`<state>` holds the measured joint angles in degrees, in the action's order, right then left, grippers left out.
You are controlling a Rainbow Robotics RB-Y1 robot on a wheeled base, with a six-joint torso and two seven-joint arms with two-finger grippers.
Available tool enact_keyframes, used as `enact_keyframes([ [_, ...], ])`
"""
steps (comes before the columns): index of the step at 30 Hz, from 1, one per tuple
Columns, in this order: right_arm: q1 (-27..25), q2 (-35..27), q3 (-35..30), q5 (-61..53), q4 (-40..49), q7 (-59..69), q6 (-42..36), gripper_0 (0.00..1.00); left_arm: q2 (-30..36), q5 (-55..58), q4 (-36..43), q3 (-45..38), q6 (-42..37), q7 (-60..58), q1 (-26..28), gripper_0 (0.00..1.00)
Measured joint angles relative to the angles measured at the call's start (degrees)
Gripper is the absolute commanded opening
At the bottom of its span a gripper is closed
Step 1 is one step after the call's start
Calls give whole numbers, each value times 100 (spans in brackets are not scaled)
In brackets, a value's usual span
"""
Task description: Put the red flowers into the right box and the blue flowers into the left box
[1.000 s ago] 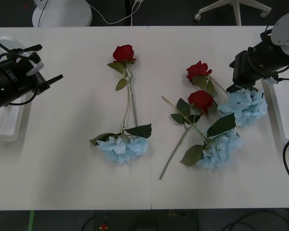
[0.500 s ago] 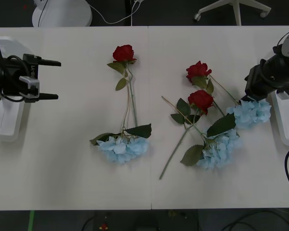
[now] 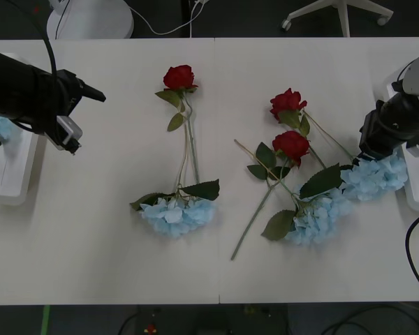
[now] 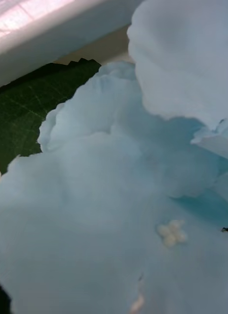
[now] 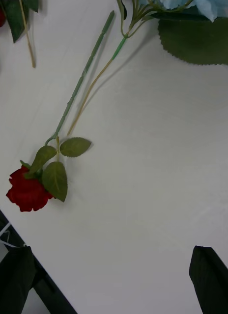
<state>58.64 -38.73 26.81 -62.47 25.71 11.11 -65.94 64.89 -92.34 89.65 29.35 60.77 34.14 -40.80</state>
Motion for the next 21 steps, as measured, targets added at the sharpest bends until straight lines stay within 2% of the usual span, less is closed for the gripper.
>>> enact_keyframes([
  [6, 0, 148, 0, -44, -6, 0, 98, 95, -815, -975, -149, -47, 812, -434, 0, 91],
  [10, 0, 331, 0, -41, -9, 13, 325, 95, -1151, -1513, -101, 2, 921, -1920, 0, 91],
  [14, 1, 465, 0, 17, -10, 461, 393, 95, -1192, -1597, -4, 319, 713, -3465, -9, 91],
  [16, 1, 499, 0, 90, -10, 549, 393, 95, -1211, -1710, -4, 577, 535, -3506, -42, 92],
  [19, 1, 532, 0, 285, -10, 549, 391, 95, -1389, -2155, -30, 905, 483, -2963, -135, 91],
  [21, 1, 551, 0, 326, -27, 549, 389, 78, -1660, -2453, -130, 993, 482, -2306, -213, 91],
])
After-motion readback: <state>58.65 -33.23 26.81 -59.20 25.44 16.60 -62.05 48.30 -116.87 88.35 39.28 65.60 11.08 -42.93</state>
